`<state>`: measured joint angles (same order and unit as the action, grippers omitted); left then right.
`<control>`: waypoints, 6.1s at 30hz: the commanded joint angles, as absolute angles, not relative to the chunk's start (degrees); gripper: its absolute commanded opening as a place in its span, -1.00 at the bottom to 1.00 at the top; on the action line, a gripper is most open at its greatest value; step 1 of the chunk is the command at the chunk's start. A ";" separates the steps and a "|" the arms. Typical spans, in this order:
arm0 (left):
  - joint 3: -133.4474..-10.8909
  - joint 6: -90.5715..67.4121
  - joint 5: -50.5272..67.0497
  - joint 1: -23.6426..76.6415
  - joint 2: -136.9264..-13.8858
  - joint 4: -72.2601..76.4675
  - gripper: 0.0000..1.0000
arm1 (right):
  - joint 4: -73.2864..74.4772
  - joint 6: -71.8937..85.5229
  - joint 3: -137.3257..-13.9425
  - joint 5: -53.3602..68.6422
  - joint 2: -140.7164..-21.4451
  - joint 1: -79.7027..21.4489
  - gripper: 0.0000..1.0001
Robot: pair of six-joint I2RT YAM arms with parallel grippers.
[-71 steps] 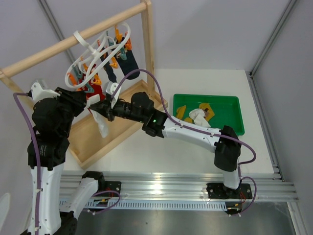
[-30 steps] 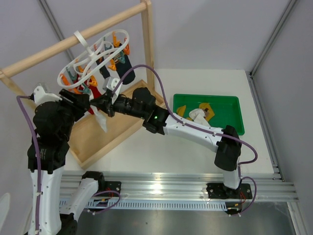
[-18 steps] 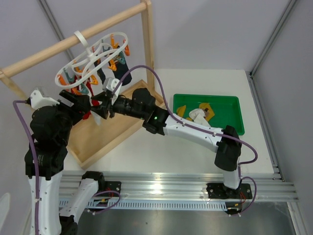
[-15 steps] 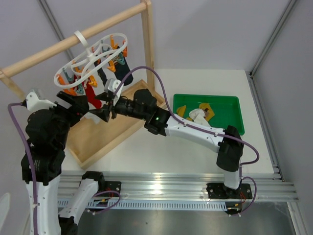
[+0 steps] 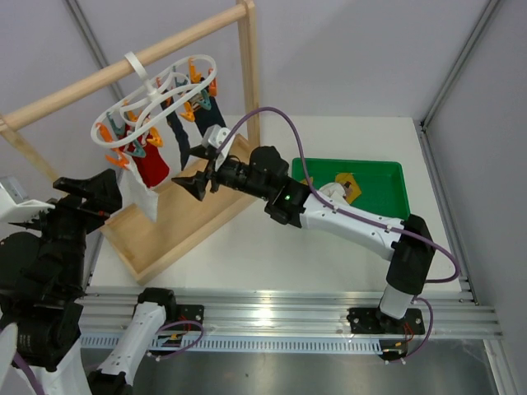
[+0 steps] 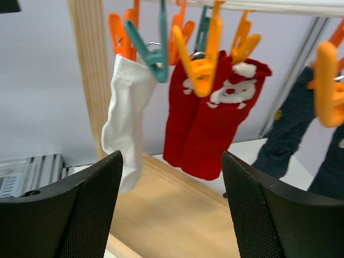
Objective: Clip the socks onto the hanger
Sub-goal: Clamp the sock onto the hanger, then open the clamp at the hanger.
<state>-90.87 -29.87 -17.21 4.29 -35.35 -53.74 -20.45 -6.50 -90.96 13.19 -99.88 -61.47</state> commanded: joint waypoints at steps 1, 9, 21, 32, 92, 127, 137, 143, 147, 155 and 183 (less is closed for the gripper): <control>-92.11 -26.81 -15.30 3.69 -35.95 -55.55 0.99 | -24.96 -8.09 -92.10 12.30 -98.35 -60.21 0.53; -90.00 -26.63 -12.40 3.69 -36.12 -55.20 0.99 | -26.81 -9.14 -99.05 14.85 -103.96 -58.80 0.49; -88.15 -27.60 -8.00 3.69 -37.44 -53.70 0.99 | -28.83 -9.32 -110.73 18.98 -112.76 -58.71 0.50; -89.73 -28.21 -4.05 3.69 -39.28 -53.00 0.93 | -30.23 -7.82 -116.10 20.83 -116.98 -58.27 0.26; -90.53 -31.47 -14.33 8.35 -54.31 -43.07 -0.98 | -24.79 -11.69 -113.47 9.23 -113.91 -64.69 -0.57; -78.75 -16.70 -4.31 8.26 -48.78 -23.91 -0.92 | -10.55 -0.26 -126.91 31.46 -118.74 -55.55 0.21; -78.75 -17.75 -2.90 8.26 -48.51 -23.91 -0.90 | -11.86 2.20 -127.79 33.31 -120.41 -55.55 0.12; -78.22 -17.40 -3.25 8.26 -48.43 -23.91 -0.90 | -11.95 2.20 -127.62 34.28 -119.71 -55.46 0.07; -78.05 -17.40 -3.43 8.26 -48.43 -23.91 -0.90 | -12.13 2.55 -127.44 34.98 -119.27 -55.46 0.02; -78.40 -17.49 -2.99 8.26 -47.99 -24.17 -0.90 | -13.18 3.34 -127.44 35.86 -119.27 -55.63 -0.24; -86.57 -35.33 -4.31 8.26 -45.71 -37.36 0.77 | -10.28 -2.64 -127.53 29.01 -118.74 -57.48 -1.00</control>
